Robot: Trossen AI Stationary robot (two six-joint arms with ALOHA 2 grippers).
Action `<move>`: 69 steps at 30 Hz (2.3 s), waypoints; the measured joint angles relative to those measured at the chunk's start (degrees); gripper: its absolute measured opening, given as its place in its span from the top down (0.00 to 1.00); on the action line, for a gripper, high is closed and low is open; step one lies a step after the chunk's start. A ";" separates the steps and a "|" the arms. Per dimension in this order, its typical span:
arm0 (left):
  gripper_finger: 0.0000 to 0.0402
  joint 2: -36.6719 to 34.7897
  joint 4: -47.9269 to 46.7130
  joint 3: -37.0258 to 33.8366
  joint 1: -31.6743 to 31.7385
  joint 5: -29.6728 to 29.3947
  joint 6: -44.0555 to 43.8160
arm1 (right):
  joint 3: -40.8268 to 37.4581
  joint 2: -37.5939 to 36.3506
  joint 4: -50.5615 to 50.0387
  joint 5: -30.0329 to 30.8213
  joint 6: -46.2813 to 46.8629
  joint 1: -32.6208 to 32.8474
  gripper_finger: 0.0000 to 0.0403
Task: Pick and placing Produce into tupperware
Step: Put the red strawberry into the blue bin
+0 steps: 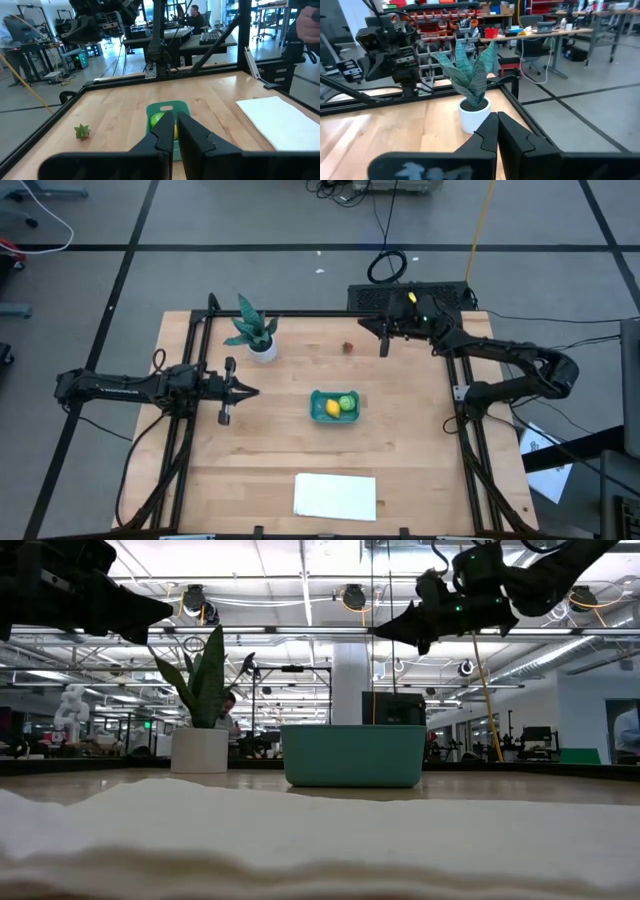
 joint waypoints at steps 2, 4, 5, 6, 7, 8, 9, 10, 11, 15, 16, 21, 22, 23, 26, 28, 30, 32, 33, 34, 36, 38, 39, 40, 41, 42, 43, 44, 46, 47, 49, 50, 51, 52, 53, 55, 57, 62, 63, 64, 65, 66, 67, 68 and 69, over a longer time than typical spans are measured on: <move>0.94 0.00 0.00 0.00 0.00 0.00 0.00 | 1.22 0.49 -1.37 -0.32 0.03 -0.79 1.00; 0.94 0.00 0.06 0.00 0.00 0.00 0.00 | 2.87 1.12 -3.53 -0.55 -0.12 -1.53 1.00; 0.94 0.00 0.18 0.00 0.00 0.00 0.00 | 3.90 1.54 -5.09 -1.19 -0.37 -1.87 1.00; 0.94 -0.01 0.31 0.00 0.00 0.00 0.01 | 5.18 2.16 -6.33 -1.87 -0.74 -2.18 1.00; 0.94 -0.01 0.43 0.00 0.00 0.00 0.02 | 6.42 2.82 -7.48 -2.08 -1.17 -2.29 1.00; 0.94 -0.02 0.55 0.00 0.00 0.00 0.02 | 7.53 3.43 -8.50 -2.32 -1.42 -2.35 1.00; 0.94 -0.01 0.73 0.00 0.00 0.00 0.02 | 8.72 4.17 -9.63 -2.79 -1.61 -2.53 1.00; 0.94 -0.02 1.00 0.00 0.00 0.00 0.02 | 9.94 4.90 -10.44 -3.26 -1.65 -2.71 1.00; 0.94 0.00 1.30 0.00 0.00 0.00 0.02 | 10.96 5.54 -11.17 -3.57 -1.61 -2.91 1.00; 0.94 0.02 1.57 0.02 0.00 0.00 0.02 | 15.32 8.66 -14.49 -4.94 -2.01 -3.71 1.00; 0.94 0.02 1.58 0.02 0.00 0.00 0.02 | 16.59 9.65 -15.88 -5.07 -2.58 -3.77 1.00; 0.94 0.02 1.57 0.02 0.00 0.00 -0.04 | 25.37 15.52 -27.35 -6.15 -6.92 -4.52 1.00; 0.94 0.02 1.55 0.02 0.00 0.00 -0.02 | 27.02 16.61 -29.67 -6.26 -7.79 -4.65 1.00; 0.94 0.02 1.57 0.02 0.00 0.00 -0.02 | 28.37 17.53 -31.75 -6.31 -8.53 -4.81 1.00; 0.94 0.02 1.55 0.02 0.00 0.00 0.02 | 32.30 20.18 -36.03 -6.29 -10.48 -4.90 1.00; 0.94 0.02 1.57 0.02 0.00 0.00 0.02 | 34.71 21.51 -39.05 -6.30 -11.99 -4.88 1.00; 0.94 0.02 1.53 0.02 0.00 0.00 0.04 | 37.28 22.94 -41.95 -6.31 -13.81 -4.88 1.00; 0.94 0.02 1.55 0.02 0.00 0.00 0.08 | 39.56 24.31 -45.65 -6.33 -16.08 -4.88 1.00; 0.94 0.02 1.54 0.02 0.00 0.00 0.20 | 40.55 24.92 -46.94 -6.31 -17.10 -4.88 1.00; 0.94 0.02 1.52 0.02 0.00 0.00 0.28 | 41.32 25.45 -48.13 -6.31 -18.00 -4.88 1.00; 0.94 0.02 1.53 0.02 0.00 0.00 0.75 | 42.99 26.51 -50.41 -7.50 -18.78 -4.95 1.00; 0.94 0.02 1.51 0.02 0.00 0.00 0.94 | 44.20 27.61 -52.74 -10.41 -19.71 -5.29 1.00; 0.94 0.08 1.51 0.02 0.00 0.00 0.96 | 44.66 28.17 -53.92 -11.52 -20.06 -5.45 1.00; 0.94 0.10 1.52 0.02 0.00 0.00 1.01 | 44.82 28.57 -54.62 -12.07 -20.47 -5.54 1.00; 0.94 0.12 1.49 0.02 0.00 0.00 1.07 | 44.84 28.84 -55.21 -12.07 -21.17 -5.54 1.00; 0.94 0.13 1.49 0.02 0.00 0.00 1.07 | 44.84 28.95 -56.15 -11.97 -22.02 -5.56 1.00; 0.94 0.13 1.49 0.02 0.00 0.00 1.08 | 44.84 28.97 -57.31 -11.75 -23.03 -5.56 1.00; 0.94 0.13 1.49 0.02 0.00 0.00 1.09 | 44.84 28.95 -58.71 -11.67 -24.65 -5.58 1.00; 0.94 0.13 1.46 0.02 -0.01 0.00 1.09 | 44.88 28.93 -61.71 -10.49 -27.38 -5.51 1.00; 0.94 0.13 1.49 0.02 0.00 0.00 1.11 | 44.88 28.94 -62.86 -9.65 -28.29 -5.43 1.00; 0.94 0.13 1.47 0.02 -0.02 0.00 1.11 | 44.88 28.95 -64.18 -7.03 -29.17 -5.19 1.00; 0.94 0.13 1.46 0.02 0.00 0.00 1.14 | 44.88 28.94 -64.53 -5.31 -29.38 -5.18 1.00; 0.94 0.13 1.48 0.02 0.00 -0.01 1.27 | 44.88 28.93 -64.95 -3.96 -29.67 -5.12 1.00; 0.94 0.13 1.48 0.02 0.00 -0.02 1.45 | 44.88 28.93 -65.61 -3.12 -30.21 -5.02 1.00; 0.94 0.13 1.46 0.02 0.00 -0.03 1.59 | 44.88 28.93 -66.42 -2.97 -30.68 -4.88 1.00; 0.94 0.13 1.47 0.02 -0.01 -0.38 1.70 | 44.88 28.95 -67.25 -2.63 -31.03 -4.77 1.00; 0.94 0.13 1.46 0.02 -0.02 -0.94 1.70 | 44.88 28.93 -67.99 -0.14 -31.28 -4.50 1.00; 0.94 0.13 1.46 0.02 0.00 -1.01 1.68 | 44.56 28.93 -68.32 3.17 -31.81 -3.75 1.00; 0.94 0.13 1.46 0.02 0.00 -1.01 1.68 | 44.56 28.93 -68.23 3.15 -31.81 -3.59 1.00; 0.94 0.13 1.46 0.02 0.00 -1.01 1.68 | 44.56 28.93 -68.03 3.10 -31.81 -3.34 0.99; 0.94 0.13 1.46 0.02 0.00 -1.01 1.68 | 44.56 28.93 -67.77 3.07 -31.77 -3.09 0.99; 0.94 0.13 1.46 0.02 0.00 -1.03 1.68 | 44.56 28.93 -67.52 3.04 -31.77 -2.77 0.98; 0.94 0.13 1.46 0.02 -0.02 -1.02 1.68 | 44.56 28.93 -67.16 3.03 -31.77 -2.47 0.97; 0.94 0.13 1.46 0.02 -0.02 -1.03 1.68 | 44.56 28.93 -66.72 3.02 -31.79 -2.18 0.96; 0.94 0.13 1.46 0.02 -0.01 -1.03 1.67 | 44.56 28.93 -66.23 3.02 -31.76 -1.94 0.95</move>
